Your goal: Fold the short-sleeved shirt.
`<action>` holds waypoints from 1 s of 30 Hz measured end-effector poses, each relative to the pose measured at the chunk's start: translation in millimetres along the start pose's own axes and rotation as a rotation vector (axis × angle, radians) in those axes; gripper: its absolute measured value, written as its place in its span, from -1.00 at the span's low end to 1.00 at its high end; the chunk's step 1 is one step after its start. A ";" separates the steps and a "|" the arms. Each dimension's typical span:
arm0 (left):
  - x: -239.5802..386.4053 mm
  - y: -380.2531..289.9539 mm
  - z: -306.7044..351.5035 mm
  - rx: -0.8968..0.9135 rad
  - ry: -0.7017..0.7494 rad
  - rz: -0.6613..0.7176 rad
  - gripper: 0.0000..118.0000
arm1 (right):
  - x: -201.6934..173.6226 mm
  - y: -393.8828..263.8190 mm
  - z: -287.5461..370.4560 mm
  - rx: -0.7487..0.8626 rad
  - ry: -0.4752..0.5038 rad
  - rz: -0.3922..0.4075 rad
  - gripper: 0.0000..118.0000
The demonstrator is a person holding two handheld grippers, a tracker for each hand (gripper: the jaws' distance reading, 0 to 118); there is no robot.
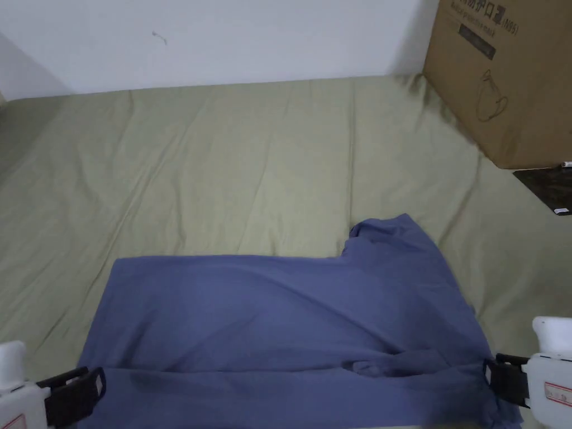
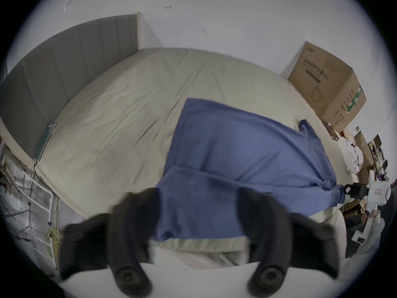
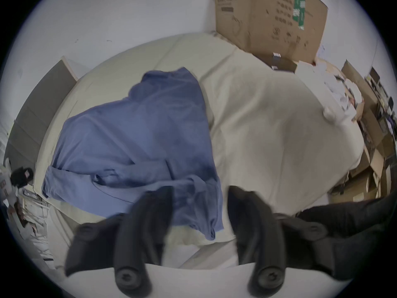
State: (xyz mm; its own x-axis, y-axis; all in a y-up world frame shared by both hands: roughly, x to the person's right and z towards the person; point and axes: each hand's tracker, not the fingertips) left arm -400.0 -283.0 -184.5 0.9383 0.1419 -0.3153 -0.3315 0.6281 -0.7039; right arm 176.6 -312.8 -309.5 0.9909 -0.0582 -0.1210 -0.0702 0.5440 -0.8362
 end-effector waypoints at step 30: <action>6.1 26.0 -85.8 -0.108 0.095 -0.030 -1.00 | -0.9 192.2 -232.4 -0.229 -0.041 0.040 0.54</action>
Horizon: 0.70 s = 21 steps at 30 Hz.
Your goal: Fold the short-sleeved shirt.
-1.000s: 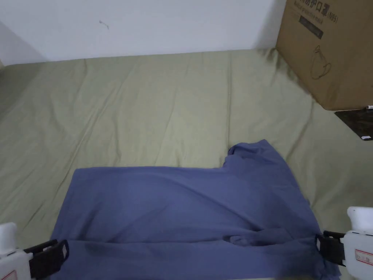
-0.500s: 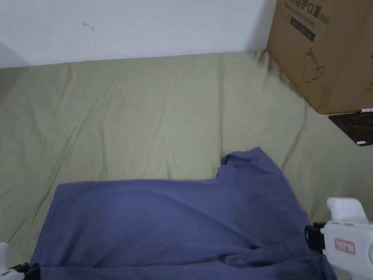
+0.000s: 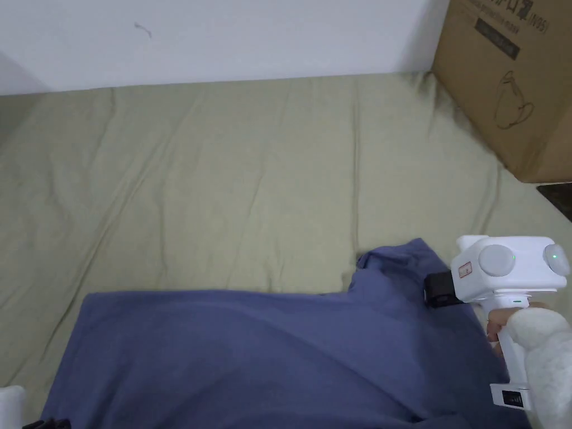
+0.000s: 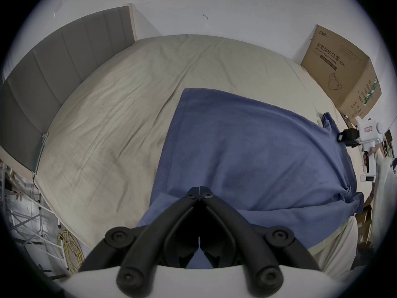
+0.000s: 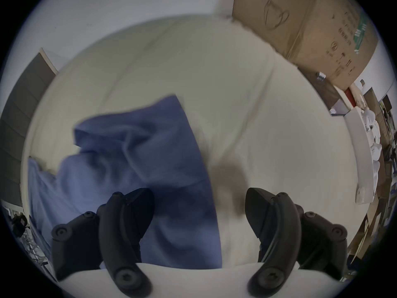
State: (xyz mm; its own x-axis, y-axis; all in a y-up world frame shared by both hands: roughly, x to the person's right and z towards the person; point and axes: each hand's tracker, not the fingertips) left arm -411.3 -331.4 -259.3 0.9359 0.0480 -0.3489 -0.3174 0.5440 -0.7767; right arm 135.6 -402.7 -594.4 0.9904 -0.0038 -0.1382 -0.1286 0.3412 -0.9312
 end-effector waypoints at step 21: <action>-2.3 95.8 -32.9 0.045 -0.036 -0.043 -0.14 | -12.1 6.7 42.4 0.098 0.003 0.032 -0.99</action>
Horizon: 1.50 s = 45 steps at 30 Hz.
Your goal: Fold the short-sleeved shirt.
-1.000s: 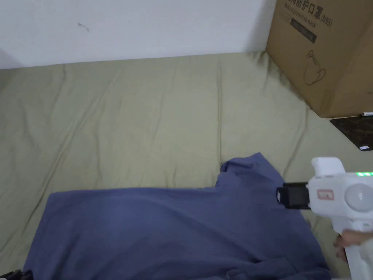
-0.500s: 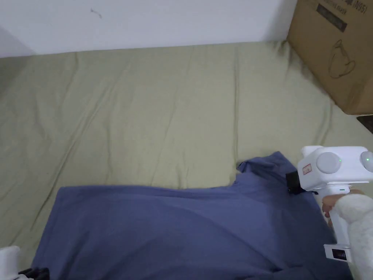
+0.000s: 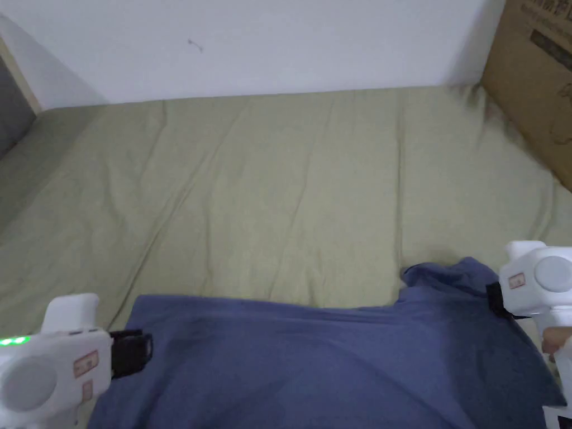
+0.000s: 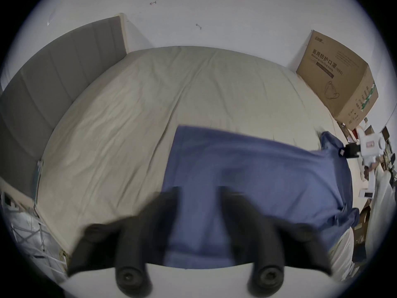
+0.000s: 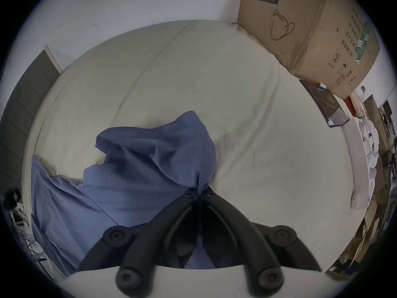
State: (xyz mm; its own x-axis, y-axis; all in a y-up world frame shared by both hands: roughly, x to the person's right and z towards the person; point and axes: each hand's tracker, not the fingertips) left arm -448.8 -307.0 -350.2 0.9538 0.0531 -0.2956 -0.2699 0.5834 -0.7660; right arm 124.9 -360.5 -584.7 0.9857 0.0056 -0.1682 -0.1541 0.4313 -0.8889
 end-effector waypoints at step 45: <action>-26.6 -75.1 105.1 -0.017 0.010 -0.044 -0.96 | 22.3 -154.9 177.5 0.127 0.064 0.136 -0.99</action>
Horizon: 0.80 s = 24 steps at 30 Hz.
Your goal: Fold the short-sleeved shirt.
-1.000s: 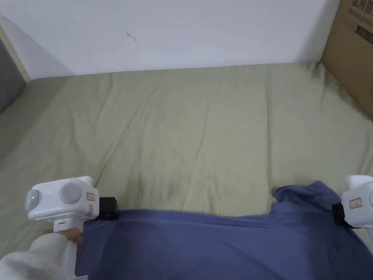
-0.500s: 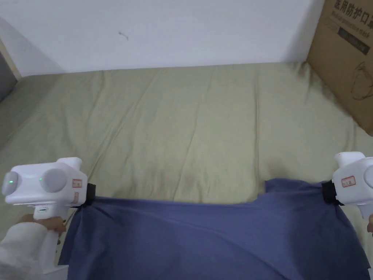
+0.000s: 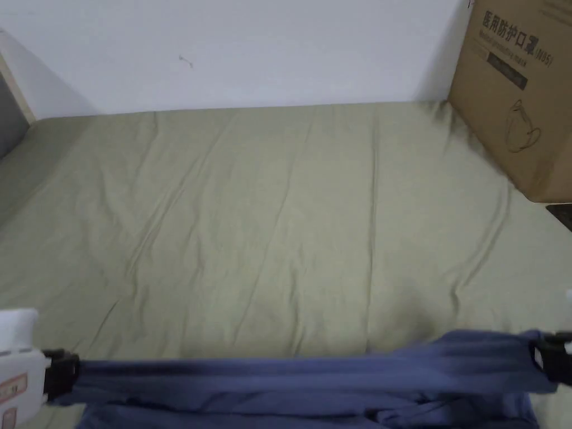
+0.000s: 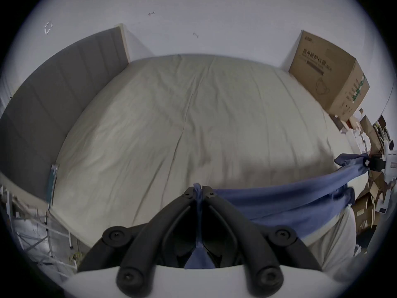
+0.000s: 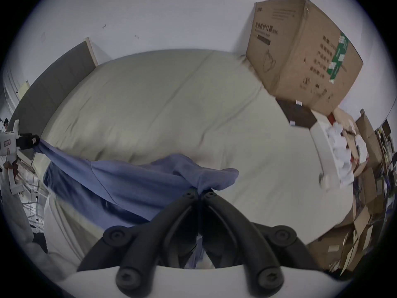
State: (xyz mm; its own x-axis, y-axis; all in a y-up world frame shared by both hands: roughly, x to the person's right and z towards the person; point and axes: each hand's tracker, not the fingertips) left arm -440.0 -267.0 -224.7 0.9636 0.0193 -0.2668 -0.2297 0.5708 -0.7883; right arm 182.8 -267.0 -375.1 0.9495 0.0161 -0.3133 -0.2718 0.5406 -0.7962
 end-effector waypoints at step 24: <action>17.1 -44.6 42.7 0.088 -0.028 0.081 -0.41 | -82.5 -45.5 47.4 0.291 0.038 -0.034 -0.51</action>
State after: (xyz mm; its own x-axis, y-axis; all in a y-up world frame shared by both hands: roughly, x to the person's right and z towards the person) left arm -407.5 -257.1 -170.5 0.9460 0.0906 -0.3114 -0.2955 0.6365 -0.7125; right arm 124.3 -253.1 -288.4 0.9492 -0.0347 -0.3127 -0.1786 0.7589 -0.6262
